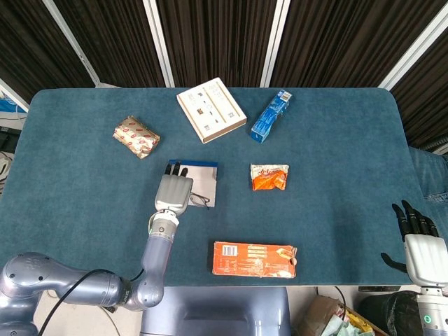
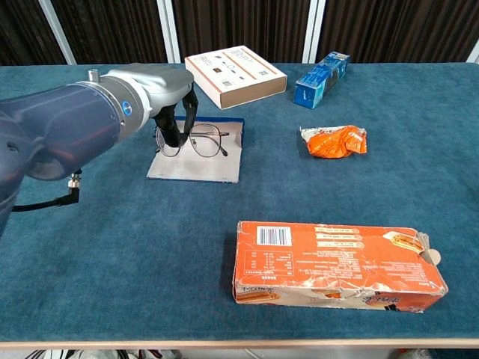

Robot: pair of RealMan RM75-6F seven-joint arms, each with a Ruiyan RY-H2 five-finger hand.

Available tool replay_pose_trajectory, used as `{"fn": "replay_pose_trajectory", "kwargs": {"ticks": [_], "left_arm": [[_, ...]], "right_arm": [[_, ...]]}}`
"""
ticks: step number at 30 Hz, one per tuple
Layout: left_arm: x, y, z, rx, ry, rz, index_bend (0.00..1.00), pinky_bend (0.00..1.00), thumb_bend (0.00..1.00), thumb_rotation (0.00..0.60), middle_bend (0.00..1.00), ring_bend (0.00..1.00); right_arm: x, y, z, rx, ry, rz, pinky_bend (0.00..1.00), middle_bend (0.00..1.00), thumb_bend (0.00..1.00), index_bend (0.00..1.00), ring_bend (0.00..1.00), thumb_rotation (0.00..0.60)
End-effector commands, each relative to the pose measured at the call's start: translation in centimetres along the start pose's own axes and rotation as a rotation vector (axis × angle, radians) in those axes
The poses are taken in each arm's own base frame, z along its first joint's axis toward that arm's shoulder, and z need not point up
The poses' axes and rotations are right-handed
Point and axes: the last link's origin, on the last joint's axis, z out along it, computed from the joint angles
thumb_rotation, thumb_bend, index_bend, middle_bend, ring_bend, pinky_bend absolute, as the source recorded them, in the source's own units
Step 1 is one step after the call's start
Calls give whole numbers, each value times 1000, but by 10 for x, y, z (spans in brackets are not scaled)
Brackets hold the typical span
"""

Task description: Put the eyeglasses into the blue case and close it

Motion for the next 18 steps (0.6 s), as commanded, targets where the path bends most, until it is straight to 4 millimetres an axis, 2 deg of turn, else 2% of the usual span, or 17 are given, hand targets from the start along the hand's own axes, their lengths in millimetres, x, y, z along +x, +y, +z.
{"fn": "replay_pose_trajectory", "kwargs": {"ticks": [1, 10, 18], "left_arm": [[0, 5, 11, 5, 24, -16, 567, 85, 415, 600, 215, 34], [-5, 2, 41, 73, 39, -2, 568, 78, 415, 600, 212, 34], [-16, 8, 61, 87, 23, -20, 570, 77, 415, 600, 211, 34]], "right_arm": [[0, 1, 0, -5, 1, 2, 161, 23, 216, 45, 124, 600], [0, 2, 1, -10, -7, 10, 161, 23, 216, 45, 124, 600], [-1, 1, 1, -11, -14, 16, 161, 23, 217, 45, 124, 600]]}}
